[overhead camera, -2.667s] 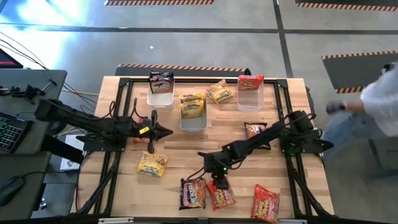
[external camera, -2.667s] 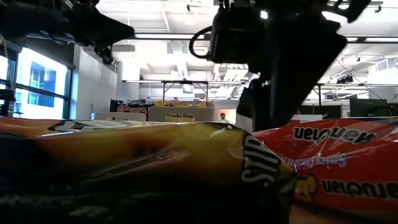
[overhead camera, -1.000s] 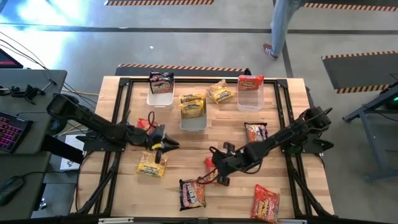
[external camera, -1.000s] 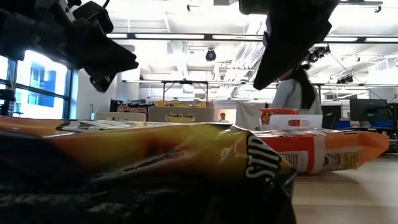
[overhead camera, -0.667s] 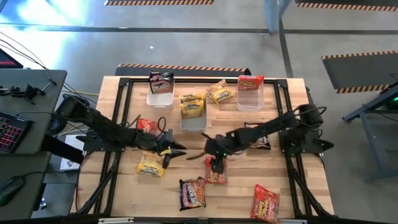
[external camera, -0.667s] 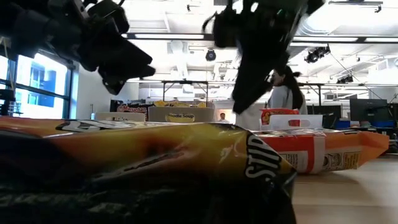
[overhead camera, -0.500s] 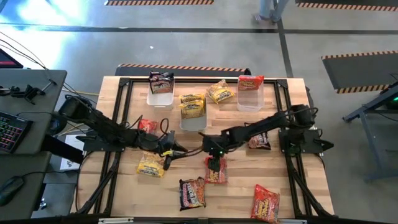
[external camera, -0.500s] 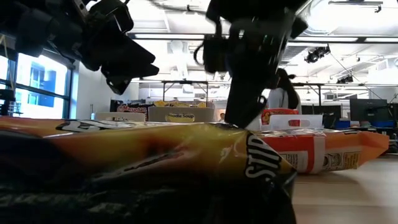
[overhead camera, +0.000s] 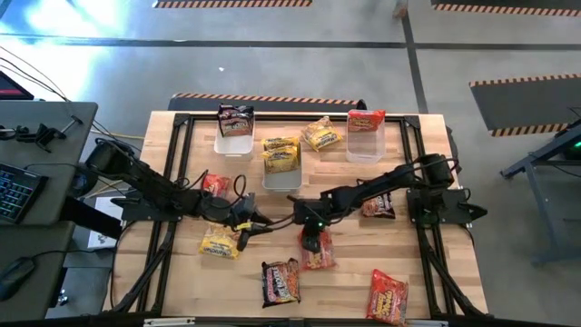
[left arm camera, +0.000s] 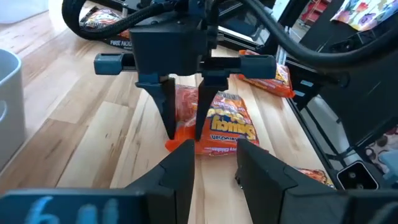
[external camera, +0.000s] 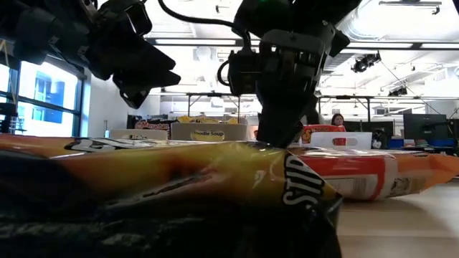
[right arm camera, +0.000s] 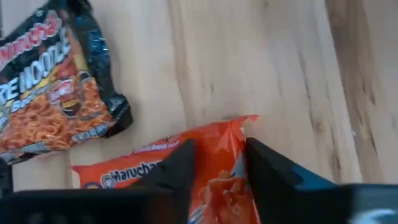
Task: Sort Maruchan noodles
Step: Put the bottom left orange noodle pack into the transparent bin
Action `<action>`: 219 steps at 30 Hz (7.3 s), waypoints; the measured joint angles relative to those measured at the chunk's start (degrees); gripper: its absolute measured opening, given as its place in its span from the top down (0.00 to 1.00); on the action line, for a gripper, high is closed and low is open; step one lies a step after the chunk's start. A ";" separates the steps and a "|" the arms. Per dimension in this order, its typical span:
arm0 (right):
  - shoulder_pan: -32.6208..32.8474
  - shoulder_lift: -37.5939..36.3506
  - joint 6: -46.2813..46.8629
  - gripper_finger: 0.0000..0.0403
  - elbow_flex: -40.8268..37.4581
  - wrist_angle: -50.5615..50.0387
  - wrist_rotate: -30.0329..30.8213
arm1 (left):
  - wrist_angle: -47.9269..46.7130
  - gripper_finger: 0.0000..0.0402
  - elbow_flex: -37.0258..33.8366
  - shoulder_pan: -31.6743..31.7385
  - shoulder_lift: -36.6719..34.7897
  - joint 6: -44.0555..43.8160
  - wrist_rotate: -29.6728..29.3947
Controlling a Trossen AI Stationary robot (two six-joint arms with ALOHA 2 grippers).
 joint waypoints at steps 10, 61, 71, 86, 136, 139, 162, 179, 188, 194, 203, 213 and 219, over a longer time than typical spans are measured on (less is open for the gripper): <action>0.23 -0.29 -4.07 0.98 0.00 3.17 4.44 | -0.28 0.72 -0.01 0.00 -0.02 -0.37 0.14; 15.06 -11.17 -5.46 0.92 0.00 0.12 31.91 | -3.22 0.51 14.99 4.53 25.53 16.12 -0.05; 19.33 -10.73 -3.41 0.53 0.00 -1.43 33.24 | -2.97 0.83 14.99 4.79 25.53 17.94 7.09; 17.63 -10.71 10.46 0.45 0.00 -12.80 30.25 | -0.49 1.00 14.97 3.07 23.01 19.31 8.92; -3.61 -1.27 -10.68 0.50 0.00 8.02 -23.16 | 1.48 1.00 17.31 3.74 19.61 34.40 7.28; -2.60 -1.13 -10.46 0.50 0.00 9.73 -20.66 | 1.35 1.00 17.31 3.40 18.60 34.91 7.30; 0.45 3.24 -19.25 0.53 0.00 20.20 -20.72 | 0.47 1.00 17.27 1.13 17.27 35.90 7.53; 1.55 1.97 -18.32 0.75 0.00 21.08 -21.01 | -13.72 0.84 16.53 1.71 5.92 28.52 3.85; 1.39 -8.03 -23.66 0.75 -0.04 9.81 -10.27 | -10.24 0.75 5.21 -0.50 -8.42 23.32 -2.08; 0.31 -19.87 -26.24 0.75 -0.04 0.21 2.12 | -1.01 0.75 -2.45 -1.09 -11.40 18.98 -5.07; 2.35 -32.38 -21.88 0.75 -0.02 -4.70 25.89 | 5.27 0.70 -3.41 -1.16 -10.55 13.87 -11.96; 6.20 -33.22 -19.32 0.75 -0.02 0.32 35.15 | 8.66 0.41 2.09 -1.09 -10.54 17.90 -14.06; 6.36 -33.22 -19.73 0.75 -0.02 3.15 35.78 | 7.99 0.36 5.11 -1.07 -10.51 20.19 -13.07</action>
